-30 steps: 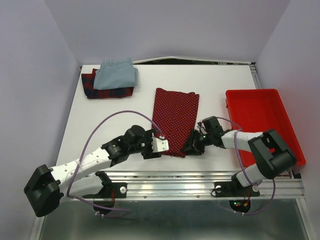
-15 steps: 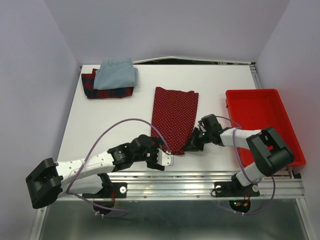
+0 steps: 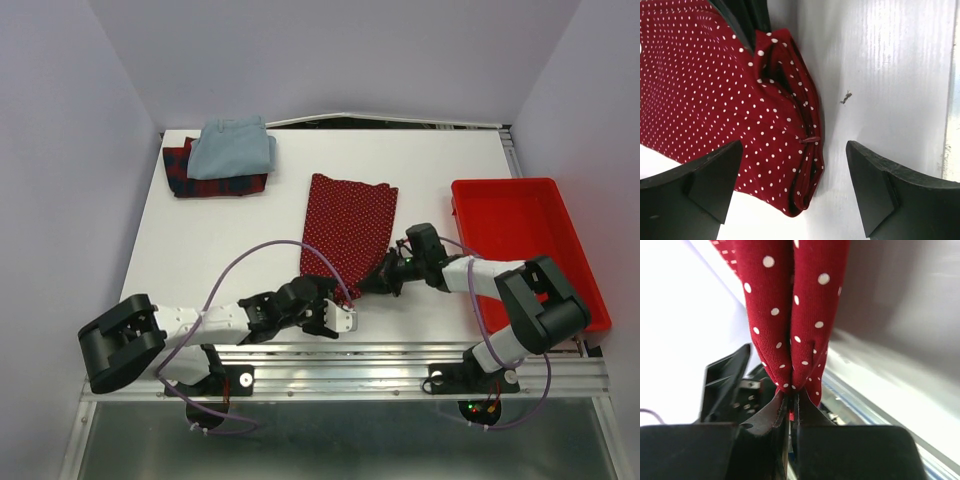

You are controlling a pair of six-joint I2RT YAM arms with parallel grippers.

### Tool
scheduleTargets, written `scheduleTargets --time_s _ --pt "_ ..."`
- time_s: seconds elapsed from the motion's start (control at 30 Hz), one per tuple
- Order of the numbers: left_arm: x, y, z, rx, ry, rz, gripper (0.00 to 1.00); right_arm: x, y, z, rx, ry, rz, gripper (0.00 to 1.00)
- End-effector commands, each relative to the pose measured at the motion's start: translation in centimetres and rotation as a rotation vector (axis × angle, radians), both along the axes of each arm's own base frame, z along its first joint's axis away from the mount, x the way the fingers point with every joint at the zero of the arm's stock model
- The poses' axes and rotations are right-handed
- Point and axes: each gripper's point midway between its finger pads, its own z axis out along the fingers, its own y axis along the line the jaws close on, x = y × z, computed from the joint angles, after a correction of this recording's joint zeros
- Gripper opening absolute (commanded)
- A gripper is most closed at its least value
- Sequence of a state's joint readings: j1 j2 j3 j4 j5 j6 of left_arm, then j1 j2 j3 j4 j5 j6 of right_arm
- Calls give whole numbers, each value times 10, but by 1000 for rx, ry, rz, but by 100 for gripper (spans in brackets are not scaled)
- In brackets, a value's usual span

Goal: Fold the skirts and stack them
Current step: Fold the skirt

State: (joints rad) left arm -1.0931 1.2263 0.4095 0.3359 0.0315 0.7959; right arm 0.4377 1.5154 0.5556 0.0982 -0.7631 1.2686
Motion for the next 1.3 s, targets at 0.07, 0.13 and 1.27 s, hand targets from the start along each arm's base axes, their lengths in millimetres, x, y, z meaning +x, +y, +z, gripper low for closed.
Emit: scheduleTargets --time_s 0.07,0.13,1.27 --pt "15 -7 12 -56 -83 55 93 10 10 36 151 9 -27 1" --pt "17 -6 10 -48 -83 62 91 12 11 39 167 17 -33 1" --pt "16 2 -1 70 80 170 0 131 -73 76 -210 -477 53 76"
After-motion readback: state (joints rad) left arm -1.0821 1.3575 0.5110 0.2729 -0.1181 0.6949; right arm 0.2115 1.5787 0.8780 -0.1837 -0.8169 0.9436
